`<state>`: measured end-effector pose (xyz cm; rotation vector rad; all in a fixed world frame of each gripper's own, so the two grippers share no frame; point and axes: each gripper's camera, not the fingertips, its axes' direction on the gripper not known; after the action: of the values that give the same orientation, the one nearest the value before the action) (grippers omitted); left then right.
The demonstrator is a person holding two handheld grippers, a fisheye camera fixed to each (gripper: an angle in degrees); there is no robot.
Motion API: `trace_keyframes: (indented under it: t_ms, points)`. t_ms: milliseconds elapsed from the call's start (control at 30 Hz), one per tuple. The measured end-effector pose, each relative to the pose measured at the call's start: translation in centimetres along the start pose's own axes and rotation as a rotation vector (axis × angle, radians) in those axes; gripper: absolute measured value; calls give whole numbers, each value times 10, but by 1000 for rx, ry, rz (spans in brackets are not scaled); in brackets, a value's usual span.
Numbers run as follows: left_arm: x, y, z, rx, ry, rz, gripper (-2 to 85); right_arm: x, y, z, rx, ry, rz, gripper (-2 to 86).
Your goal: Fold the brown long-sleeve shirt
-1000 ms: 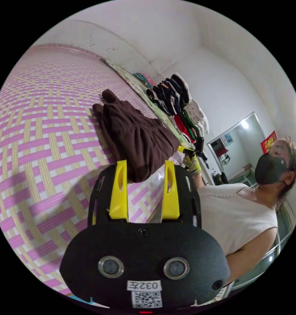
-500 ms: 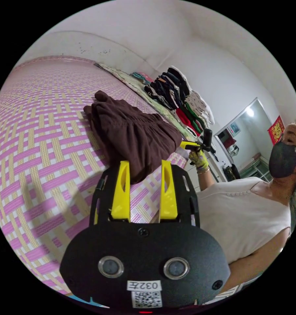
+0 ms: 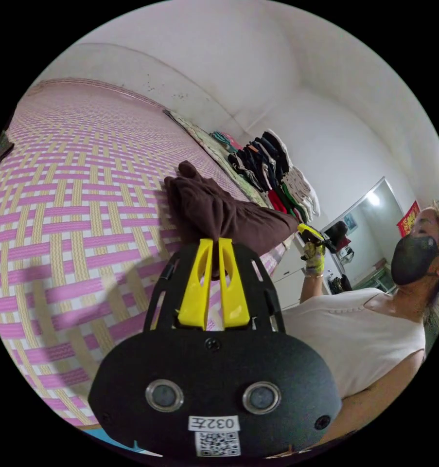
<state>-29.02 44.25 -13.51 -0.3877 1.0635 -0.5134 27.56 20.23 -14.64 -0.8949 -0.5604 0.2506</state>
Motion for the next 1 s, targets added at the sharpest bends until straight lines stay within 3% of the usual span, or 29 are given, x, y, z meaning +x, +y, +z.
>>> trace_keyframes:
  t_ms: [133,300,333,433,500,567,667,833,933,1000]
  points:
    - [1,11,13,-60,-13,-9,-16,37,40,37,-175,-152,149,-10]
    - [0,23,22,-89,8,-32,-15,17,47,-16,42,-146,110,-9]
    - [-1,24,27,-104,38,-30,-14,24,48,-5,-25,-151,116,-9]
    - [-1,25,30,-136,89,-16,5,32,62,51,-385,-444,133,-4]
    - [5,28,14,-93,41,-17,21,35,72,46,-339,-428,176,4]
    - [28,24,-8,-19,-87,29,26,55,88,26,-163,-409,317,46]
    - [74,-5,4,-42,-163,170,15,64,93,23,-28,-445,385,85]
    - [118,-61,84,-174,-296,322,1,54,74,65,-124,-453,381,58]
    - [107,-86,134,-271,-432,308,-9,39,60,36,-23,-358,292,16]
    - [93,-89,152,-317,-423,284,-9,37,60,21,-29,-290,281,4]
